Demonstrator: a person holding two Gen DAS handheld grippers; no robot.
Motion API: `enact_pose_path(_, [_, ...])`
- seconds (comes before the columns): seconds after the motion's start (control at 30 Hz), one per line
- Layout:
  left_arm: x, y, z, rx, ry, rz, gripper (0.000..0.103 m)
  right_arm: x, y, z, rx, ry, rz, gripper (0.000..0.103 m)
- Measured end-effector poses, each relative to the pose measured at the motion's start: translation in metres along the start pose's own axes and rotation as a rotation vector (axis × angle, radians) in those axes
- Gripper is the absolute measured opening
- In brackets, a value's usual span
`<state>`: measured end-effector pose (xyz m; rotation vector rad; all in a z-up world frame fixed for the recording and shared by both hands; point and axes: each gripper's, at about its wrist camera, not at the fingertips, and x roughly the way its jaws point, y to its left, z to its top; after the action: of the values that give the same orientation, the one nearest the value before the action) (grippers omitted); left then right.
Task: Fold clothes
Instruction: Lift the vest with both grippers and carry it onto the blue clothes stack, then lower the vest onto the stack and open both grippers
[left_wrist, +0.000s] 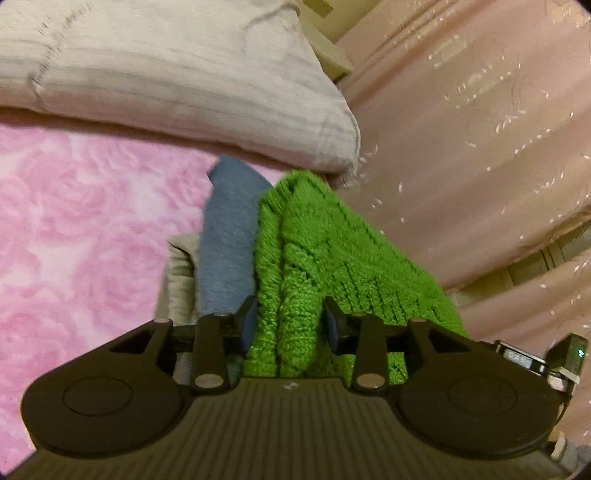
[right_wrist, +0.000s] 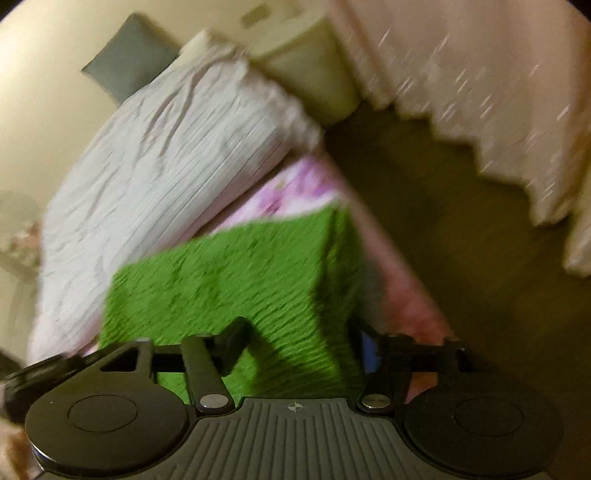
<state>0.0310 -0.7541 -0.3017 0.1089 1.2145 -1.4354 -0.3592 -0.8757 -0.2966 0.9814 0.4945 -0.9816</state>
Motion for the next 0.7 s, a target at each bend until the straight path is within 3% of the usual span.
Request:
enact_pose_path(0.1, [-0.024,-0.011,0.006,0.057,-0.069,0.044,0.027,-0.028,0.01,0.002,-0.043,-0.113,-0.112,0.065])
enact_pose_path(0.17, [-0.034,-0.029,0.008,0.138,-0.082,0.026,0.009,-0.043,0.02,0.003,-0.078,-0.165,-0.123,0.064])
enact_pose_path(0.23, [-0.04,-0.047,0.006,0.232,-0.073,0.009,0.007,-0.052,0.035,-0.005,-0.126,-0.182,-0.105,0.061])
enact_pose_path(0.27, [-0.038,-0.055,-0.001,0.293,-0.049,0.019,0.004,-0.055,0.044,-0.012,-0.156,-0.178,-0.09,0.052])
enact_pose_path(0.33, [-0.03,-0.064,-0.019,0.397,0.011,0.057,0.004,-0.053,0.061,-0.029,-0.222,-0.139,-0.073,0.051])
enact_pose_path(0.43, [-0.011,-0.057,-0.048,0.482,0.095,0.148,0.0,-0.03,0.075,-0.062,-0.343,-0.038,-0.126,0.051])
enact_pose_path(0.57, [-0.004,-0.039,-0.057,0.424,0.074,0.146,0.003,0.004,0.066,-0.097,-0.432,0.031,-0.223,0.051])
enact_pose_path(0.7, [-0.008,-0.039,-0.06,0.425,0.053,0.147,0.003,-0.002,0.063,-0.095,-0.412,0.038,-0.209,0.051])
